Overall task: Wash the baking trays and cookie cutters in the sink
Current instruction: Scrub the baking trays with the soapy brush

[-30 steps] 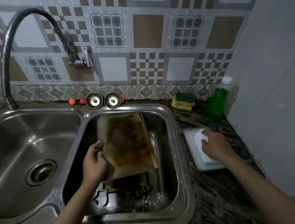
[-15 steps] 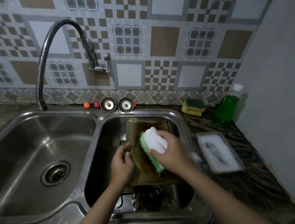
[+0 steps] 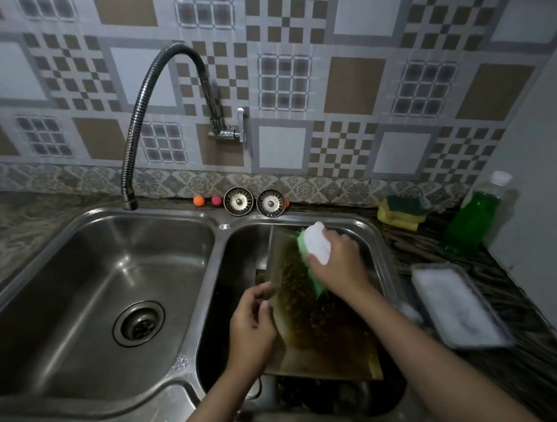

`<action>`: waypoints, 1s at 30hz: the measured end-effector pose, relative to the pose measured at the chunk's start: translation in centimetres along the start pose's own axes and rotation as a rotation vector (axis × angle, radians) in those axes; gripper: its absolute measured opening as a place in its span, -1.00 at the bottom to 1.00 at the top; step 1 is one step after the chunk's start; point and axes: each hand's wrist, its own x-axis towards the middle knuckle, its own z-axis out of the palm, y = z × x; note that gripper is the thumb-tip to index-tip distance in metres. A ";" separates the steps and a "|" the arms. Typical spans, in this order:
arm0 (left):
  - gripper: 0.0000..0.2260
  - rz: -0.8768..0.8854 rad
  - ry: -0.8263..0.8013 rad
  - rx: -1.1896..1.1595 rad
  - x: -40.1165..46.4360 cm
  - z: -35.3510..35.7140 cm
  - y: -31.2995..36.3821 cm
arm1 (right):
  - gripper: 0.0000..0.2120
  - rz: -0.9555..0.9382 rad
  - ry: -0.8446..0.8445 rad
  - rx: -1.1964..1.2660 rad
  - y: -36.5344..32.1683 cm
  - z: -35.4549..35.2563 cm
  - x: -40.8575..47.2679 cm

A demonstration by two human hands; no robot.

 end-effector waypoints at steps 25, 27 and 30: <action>-0.77 0.105 0.131 0.011 3.9 -1.5 -0.2 | -0.44 0.024 0.042 0.307 -1.2 3.7 -1.8; -0.75 0.102 0.177 0.019 4.7 -2.7 -0.4 | -0.47 -0.022 -0.025 0.317 -0.3 4.3 -4.0; -0.75 0.139 0.092 0.051 3.7 -2.3 0.3 | -0.46 0.132 0.038 0.279 1.7 3.6 -0.3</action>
